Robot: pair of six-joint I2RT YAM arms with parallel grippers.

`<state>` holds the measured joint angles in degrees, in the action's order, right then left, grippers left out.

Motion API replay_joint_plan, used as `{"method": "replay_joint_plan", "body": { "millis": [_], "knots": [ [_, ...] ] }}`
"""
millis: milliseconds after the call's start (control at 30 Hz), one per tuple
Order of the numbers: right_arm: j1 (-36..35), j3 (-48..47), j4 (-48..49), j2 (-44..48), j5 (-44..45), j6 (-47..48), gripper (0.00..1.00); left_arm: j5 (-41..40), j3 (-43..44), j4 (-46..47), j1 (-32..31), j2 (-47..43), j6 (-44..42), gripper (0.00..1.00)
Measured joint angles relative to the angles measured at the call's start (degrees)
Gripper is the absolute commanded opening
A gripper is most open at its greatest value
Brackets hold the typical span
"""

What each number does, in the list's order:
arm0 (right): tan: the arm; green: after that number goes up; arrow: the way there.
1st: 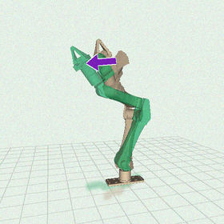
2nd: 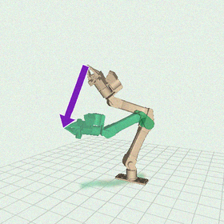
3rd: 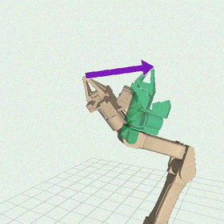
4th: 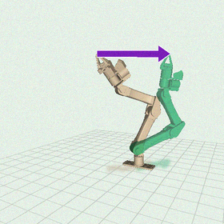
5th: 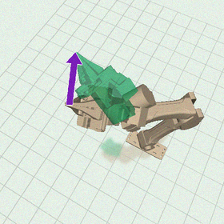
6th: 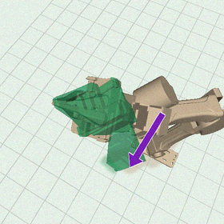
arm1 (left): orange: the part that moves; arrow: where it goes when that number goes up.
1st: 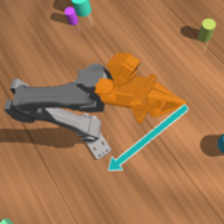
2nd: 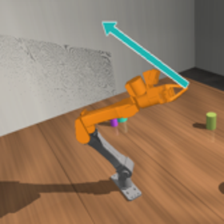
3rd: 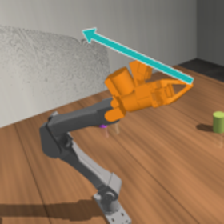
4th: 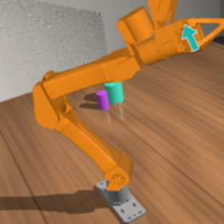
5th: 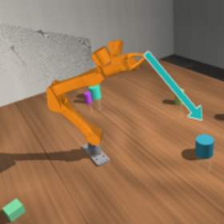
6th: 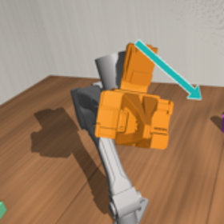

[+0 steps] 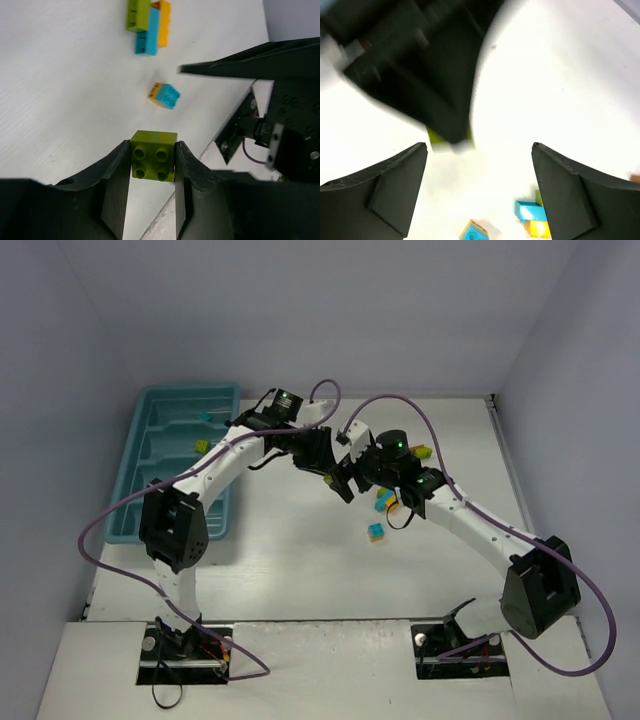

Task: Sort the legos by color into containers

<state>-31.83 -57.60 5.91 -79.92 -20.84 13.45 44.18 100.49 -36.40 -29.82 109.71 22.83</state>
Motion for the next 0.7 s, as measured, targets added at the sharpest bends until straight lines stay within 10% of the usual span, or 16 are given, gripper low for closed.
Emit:
{"method": "replay_joint_plan", "body": {
  "millis": [467, 700],
  "knots": [
    [4.09, 0.09, 0.15, 0.00, 5.18, -6.62, 0.76, -28.20, 0.22, -4.09, 26.91, -0.07, -6.91, 0.13],
    [4.11, 1.09, -0.22, 0.00, 5.66, -8.04, 0.76, -37.33, 6.60, -2.08, 29.14, 5.79, -8.68, 0.25]
  ]
}}
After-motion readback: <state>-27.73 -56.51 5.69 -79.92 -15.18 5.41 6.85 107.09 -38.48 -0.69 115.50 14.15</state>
